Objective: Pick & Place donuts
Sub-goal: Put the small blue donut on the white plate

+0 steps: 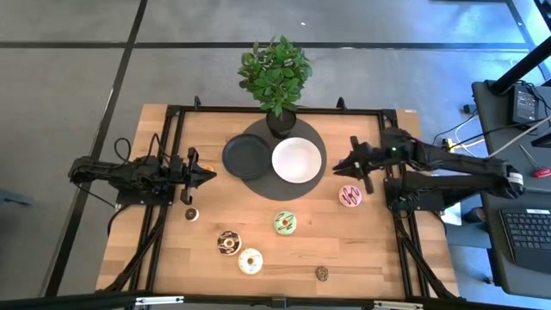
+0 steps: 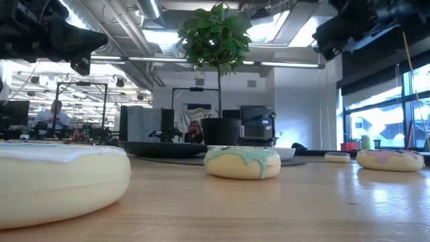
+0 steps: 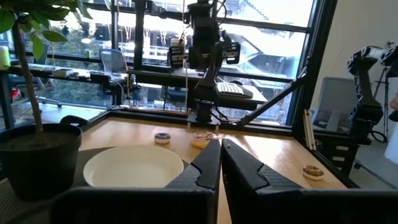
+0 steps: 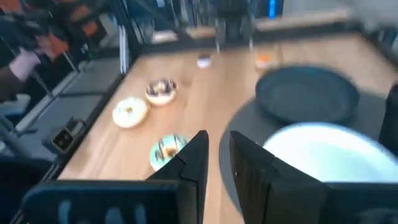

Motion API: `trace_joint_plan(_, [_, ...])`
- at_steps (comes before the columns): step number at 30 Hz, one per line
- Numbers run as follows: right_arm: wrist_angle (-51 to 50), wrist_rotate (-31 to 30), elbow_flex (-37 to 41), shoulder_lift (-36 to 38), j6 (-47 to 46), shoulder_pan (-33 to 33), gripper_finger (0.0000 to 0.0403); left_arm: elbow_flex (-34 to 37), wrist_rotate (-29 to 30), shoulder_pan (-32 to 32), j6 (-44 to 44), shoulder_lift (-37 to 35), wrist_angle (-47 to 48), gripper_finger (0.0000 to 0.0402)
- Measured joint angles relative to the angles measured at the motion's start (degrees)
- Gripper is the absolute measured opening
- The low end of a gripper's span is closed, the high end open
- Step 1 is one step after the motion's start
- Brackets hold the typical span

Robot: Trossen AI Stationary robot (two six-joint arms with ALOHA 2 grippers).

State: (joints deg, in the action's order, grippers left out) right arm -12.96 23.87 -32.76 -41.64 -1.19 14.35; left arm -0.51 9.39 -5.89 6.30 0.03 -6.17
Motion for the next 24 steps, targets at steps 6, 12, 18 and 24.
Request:
trace_joint_plan(6, [-8.01, -7.22, -1.21, -4.11, -1.43, 0.0, 0.0128, 0.02, 0.06, 0.0, -1.94, 0.02, -0.02, 0.0008])
trace_joint_plan(12, [-14.29, -26.36, -1.17, -6.41, -6.76, 0.03, 0.0196, 0.01, -0.01, 0.0, -3.88, 0.01, -0.02, 0.0006])
trace_joint_plan(18, [-15.09, -28.95, -1.17, -7.52, -6.0, 0.02, 0.0227, 0.02, -0.03, 0.0, -2.58, 0.0, -0.02, 0.0008])
trace_joint_plan(24, [-15.92, -31.96, -1.17, -9.99, -11.46, 0.04, 0.0224, 0.02, -0.04, 0.0, -0.61, 0.0, -0.02, 0.0006])
